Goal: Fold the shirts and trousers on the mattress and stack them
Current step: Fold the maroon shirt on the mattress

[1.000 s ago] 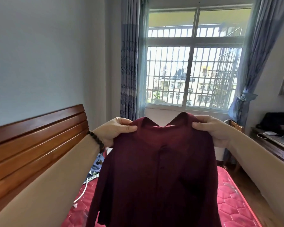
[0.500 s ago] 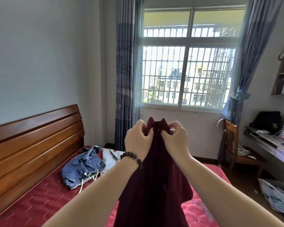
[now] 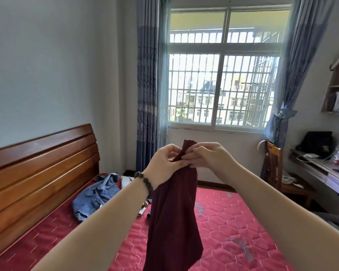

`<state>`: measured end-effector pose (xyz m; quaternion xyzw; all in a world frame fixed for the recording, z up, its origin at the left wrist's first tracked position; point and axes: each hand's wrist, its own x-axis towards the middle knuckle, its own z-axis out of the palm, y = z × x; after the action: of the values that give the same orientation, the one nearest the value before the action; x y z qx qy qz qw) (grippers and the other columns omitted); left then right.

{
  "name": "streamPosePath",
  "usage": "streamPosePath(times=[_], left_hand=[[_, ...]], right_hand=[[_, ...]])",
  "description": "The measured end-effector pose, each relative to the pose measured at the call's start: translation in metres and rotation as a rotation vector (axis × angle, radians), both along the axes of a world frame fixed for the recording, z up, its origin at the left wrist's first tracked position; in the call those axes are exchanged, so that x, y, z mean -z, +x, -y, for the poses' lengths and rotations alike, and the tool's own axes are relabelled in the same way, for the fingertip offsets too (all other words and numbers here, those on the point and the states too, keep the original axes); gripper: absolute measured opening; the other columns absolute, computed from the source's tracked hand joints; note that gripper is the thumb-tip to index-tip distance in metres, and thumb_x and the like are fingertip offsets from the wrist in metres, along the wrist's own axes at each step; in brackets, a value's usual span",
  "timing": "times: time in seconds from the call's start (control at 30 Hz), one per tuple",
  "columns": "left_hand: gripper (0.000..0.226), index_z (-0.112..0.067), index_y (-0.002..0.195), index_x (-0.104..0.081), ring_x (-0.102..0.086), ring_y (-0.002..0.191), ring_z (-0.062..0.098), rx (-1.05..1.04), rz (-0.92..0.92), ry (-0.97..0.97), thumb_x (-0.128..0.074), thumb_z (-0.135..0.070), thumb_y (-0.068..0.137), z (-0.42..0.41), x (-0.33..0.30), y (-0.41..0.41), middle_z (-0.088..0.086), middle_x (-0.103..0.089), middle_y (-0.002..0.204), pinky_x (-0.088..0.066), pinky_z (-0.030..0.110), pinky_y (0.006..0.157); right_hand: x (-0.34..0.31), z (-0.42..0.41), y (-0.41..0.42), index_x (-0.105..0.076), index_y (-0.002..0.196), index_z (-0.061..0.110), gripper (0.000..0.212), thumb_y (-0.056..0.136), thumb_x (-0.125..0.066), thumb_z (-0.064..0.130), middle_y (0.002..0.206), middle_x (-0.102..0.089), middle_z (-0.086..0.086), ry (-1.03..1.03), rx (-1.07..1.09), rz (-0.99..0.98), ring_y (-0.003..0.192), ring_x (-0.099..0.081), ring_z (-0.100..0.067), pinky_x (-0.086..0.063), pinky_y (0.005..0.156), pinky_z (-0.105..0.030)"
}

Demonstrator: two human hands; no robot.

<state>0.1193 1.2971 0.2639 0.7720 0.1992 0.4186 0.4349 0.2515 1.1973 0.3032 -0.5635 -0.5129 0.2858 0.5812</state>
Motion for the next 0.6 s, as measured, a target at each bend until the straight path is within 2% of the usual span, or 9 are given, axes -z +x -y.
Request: streamPosePath(times=[0.1, 0.17, 0.23, 0.27, 0.33, 0.4, 0.47, 0.53, 0.6], left_hand=[[0.010, -0.004, 0.088, -0.065, -0.063, 0.081, 0.016, 0.031, 0.024, -0.019, -0.070, 0.000, 0.081, -0.001, -0.006, -0.004, 0.015, -0.070, 0.092, -0.052, 0.049, 0.090], [0.010, -0.001, 0.091, -0.066, -0.063, 0.082, 0.017, 0.071, 0.016, -0.033, -0.069, 0.002, 0.082, 0.000, -0.012, -0.007, 0.016, -0.070, 0.093, -0.054, 0.047, 0.090], [0.012, 0.001, 0.093, -0.067, -0.064, 0.081, 0.016, 0.129, -0.015, -0.004, -0.068, 0.004, 0.082, 0.003, -0.017, -0.008, 0.011, -0.070, 0.089, -0.055, 0.040, 0.088], [0.012, 0.001, 0.093, -0.068, -0.064, 0.080, 0.015, 0.152, -0.024, 0.012, -0.069, 0.004, 0.081, 0.005, -0.019, -0.007, 0.009, -0.070, 0.087, -0.055, 0.037, 0.086], [0.013, 0.002, 0.093, -0.069, -0.064, 0.078, 0.014, 0.153, -0.012, 0.029, -0.071, 0.004, 0.080, 0.007, -0.021, -0.006, 0.008, -0.070, 0.084, -0.055, 0.032, 0.082], [0.014, -0.001, 0.092, -0.069, -0.064, 0.075, 0.015, 0.122, 0.022, 0.035, -0.073, 0.002, 0.079, 0.007, -0.022, -0.007, 0.011, -0.071, 0.083, -0.055, 0.030, 0.077], [0.018, -0.013, 0.087, -0.065, -0.059, 0.063, 0.013, 0.062, 0.061, 0.047, -0.078, -0.007, 0.076, 0.005, -0.019, -0.010, 0.006, -0.070, 0.080, -0.053, 0.028, 0.064], [0.026, -0.024, 0.078, -0.057, -0.048, 0.052, 0.006, -0.036, 0.099, 0.122, -0.081, -0.018, 0.072, 0.002, -0.010, -0.015, -0.011, -0.064, 0.073, -0.044, 0.021, 0.052], [0.028, -0.029, 0.069, -0.054, -0.042, 0.050, 0.003, -0.163, 0.109, 0.236, -0.082, -0.026, 0.070, 0.000, 0.003, -0.018, -0.018, -0.057, 0.066, -0.038, 0.015, 0.053]], right_hand=[[-0.014, 0.003, 0.018, -0.073, 0.098, 0.015, 0.013, 0.086, -0.069, 0.017, 0.093, -0.068, -0.001, 0.135, 0.259, 0.536, 0.080, -0.062, -0.009, -0.047, 0.076, -0.022], [-0.023, 0.006, 0.027, -0.064, 0.116, 0.028, 0.042, 0.077, -0.078, 0.033, 0.116, -0.056, 0.008, 0.135, 0.216, 0.772, 0.104, -0.052, -0.007, -0.038, 0.091, -0.021], [-0.033, 0.005, 0.029, -0.052, 0.131, 0.035, 0.066, 0.072, -0.079, 0.045, 0.130, -0.045, 0.019, 0.033, 0.082, 0.903, 0.121, -0.041, -0.002, -0.031, 0.100, -0.021], [-0.037, 0.004, 0.028, -0.053, 0.130, 0.035, 0.065, 0.071, -0.079, 0.046, 0.127, -0.048, 0.022, -0.032, 0.025, 0.946, 0.117, -0.044, 0.001, -0.033, 0.097, -0.019], [-0.044, 0.000, 0.026, -0.067, 0.104, 0.030, 0.033, 0.074, -0.080, 0.037, 0.093, -0.066, 0.022, -0.153, -0.084, 0.944, 0.085, -0.060, 0.001, -0.047, 0.074, -0.015], [-0.049, -0.001, 0.026, -0.070, 0.080, 0.025, 0.009, 0.079, -0.078, 0.025, 0.064, -0.065, 0.015, -0.185, -0.149, 0.899, 0.059, -0.059, -0.001, -0.049, 0.054, -0.015], [-0.051, -0.002, 0.028, -0.069, 0.078, 0.019, 0.008, 0.081, -0.076, 0.018, 0.060, -0.063, 0.012, -0.170, -0.143, 0.868, 0.053, -0.058, -0.001, -0.049, 0.050, -0.014], [-0.053, -0.003, 0.027, -0.067, 0.076, 0.018, 0.010, 0.081, -0.075, 0.019, 0.059, -0.063, 0.013, -0.139, -0.095, 0.878, 0.052, -0.057, 0.001, -0.047, 0.049, -0.015], [-0.055, -0.006, 0.027, -0.066, 0.073, 0.022, 0.012, 0.080, -0.075, 0.021, 0.059, -0.063, 0.014, -0.119, -0.027, 0.887, 0.052, -0.055, 0.004, -0.044, 0.053, -0.016]])
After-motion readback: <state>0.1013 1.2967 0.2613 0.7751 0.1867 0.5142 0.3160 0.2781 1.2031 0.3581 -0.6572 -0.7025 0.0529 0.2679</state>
